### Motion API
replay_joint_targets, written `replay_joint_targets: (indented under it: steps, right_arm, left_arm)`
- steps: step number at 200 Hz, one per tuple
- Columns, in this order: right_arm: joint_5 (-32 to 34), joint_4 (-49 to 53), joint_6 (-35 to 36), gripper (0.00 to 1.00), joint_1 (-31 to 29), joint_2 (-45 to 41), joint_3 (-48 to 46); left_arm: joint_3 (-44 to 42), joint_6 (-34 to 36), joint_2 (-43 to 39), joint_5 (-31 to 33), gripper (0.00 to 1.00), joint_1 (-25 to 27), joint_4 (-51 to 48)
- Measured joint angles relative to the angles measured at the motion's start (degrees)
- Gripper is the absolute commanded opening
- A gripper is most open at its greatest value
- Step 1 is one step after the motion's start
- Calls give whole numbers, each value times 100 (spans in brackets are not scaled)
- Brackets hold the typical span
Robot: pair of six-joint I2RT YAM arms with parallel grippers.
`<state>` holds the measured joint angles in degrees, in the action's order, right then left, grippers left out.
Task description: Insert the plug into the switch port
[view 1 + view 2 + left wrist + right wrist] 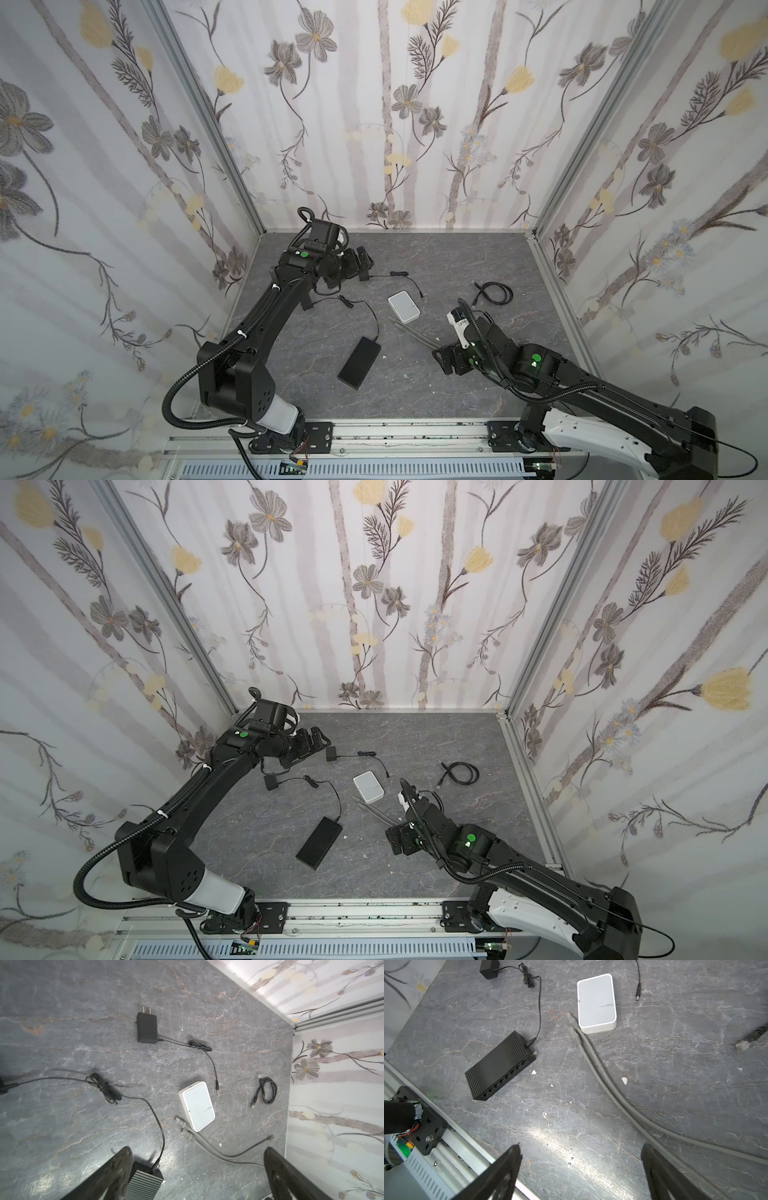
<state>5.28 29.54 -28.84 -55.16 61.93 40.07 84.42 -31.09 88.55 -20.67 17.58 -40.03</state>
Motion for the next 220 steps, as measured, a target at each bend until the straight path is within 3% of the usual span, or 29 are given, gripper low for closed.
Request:
replay_joint_targets:
  steps: [33, 99, 134, 172, 220]
  right_arm:
    - [-616, -131, 310, 64, 144, 831, 116]
    - [-951, -146, 1270, 59, 560, 3440, 1606]
    - [-1147, -153, 1528, 49, 643, 4109, 2109]
    - [-1222, -177, 1727, 42, 710, 4839, 2621]
    - [-990, -173, 1845, 41, 1032, 5309, 2833]
  left_arm:
    - [-160, 817, -111, -234, 100, 0, -42]
    - [-2337, 2380, -2339, -55, 100, -11, 640]
    - [-2527, 2771, -2903, 234, 99, -13, 835]
    - [-2472, 2719, -3029, 472, 97, 20, 763]
    - [-3399, 1410, -4516, 214, 100, 74, 501]
